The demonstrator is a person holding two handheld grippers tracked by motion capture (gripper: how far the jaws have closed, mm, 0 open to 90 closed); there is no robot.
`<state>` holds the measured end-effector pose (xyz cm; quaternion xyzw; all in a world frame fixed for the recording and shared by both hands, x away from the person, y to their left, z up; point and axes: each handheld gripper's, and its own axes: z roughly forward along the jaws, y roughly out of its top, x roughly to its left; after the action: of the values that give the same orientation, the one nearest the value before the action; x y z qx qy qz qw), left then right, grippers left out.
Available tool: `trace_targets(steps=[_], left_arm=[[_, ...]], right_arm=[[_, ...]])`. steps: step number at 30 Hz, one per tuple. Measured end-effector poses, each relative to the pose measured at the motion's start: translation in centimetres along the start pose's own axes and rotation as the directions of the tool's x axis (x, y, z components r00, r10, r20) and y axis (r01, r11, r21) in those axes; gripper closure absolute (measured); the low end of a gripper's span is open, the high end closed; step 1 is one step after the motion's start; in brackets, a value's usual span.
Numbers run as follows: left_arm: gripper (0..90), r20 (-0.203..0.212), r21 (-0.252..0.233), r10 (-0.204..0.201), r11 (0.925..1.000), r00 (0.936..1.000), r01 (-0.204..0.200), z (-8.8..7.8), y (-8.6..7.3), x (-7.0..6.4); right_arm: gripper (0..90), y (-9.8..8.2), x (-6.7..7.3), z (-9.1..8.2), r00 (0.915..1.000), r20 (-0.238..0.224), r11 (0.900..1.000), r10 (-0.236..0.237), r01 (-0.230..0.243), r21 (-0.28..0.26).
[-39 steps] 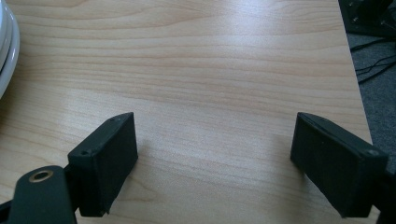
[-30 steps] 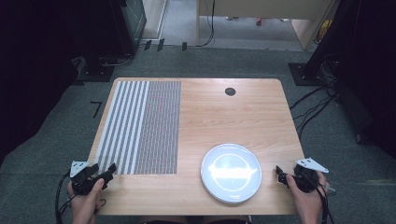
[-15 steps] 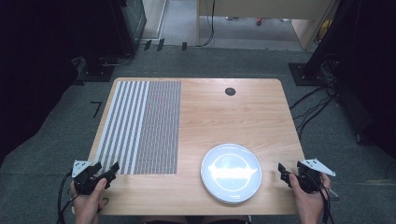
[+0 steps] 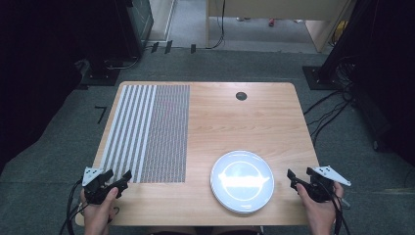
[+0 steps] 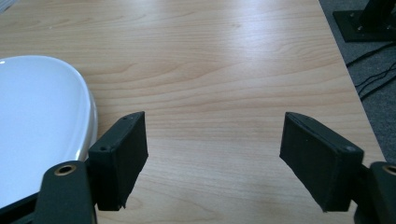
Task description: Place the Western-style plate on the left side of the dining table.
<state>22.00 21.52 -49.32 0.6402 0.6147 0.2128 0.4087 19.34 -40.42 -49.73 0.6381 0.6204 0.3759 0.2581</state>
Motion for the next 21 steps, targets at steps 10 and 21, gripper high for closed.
trace_targets(steps=[10,21], left_arm=[[26.2,0.036,0.009,0.029,0.9995,0.999,-0.029,0.3,-0.1,-1.8],[26.2,0.071,0.013,0.053,0.9985,0.9961,-0.054,0.6,-0.3,-3.5]], right_arm=[[25.8,0.2,1.1,0.0,0.9997,-0.024,1.0,0.005,-0.005,-0.009],[27.8,0.4,2.3,0.0,0.9987,-0.047,1.0,0.021,-0.021,-0.012]])
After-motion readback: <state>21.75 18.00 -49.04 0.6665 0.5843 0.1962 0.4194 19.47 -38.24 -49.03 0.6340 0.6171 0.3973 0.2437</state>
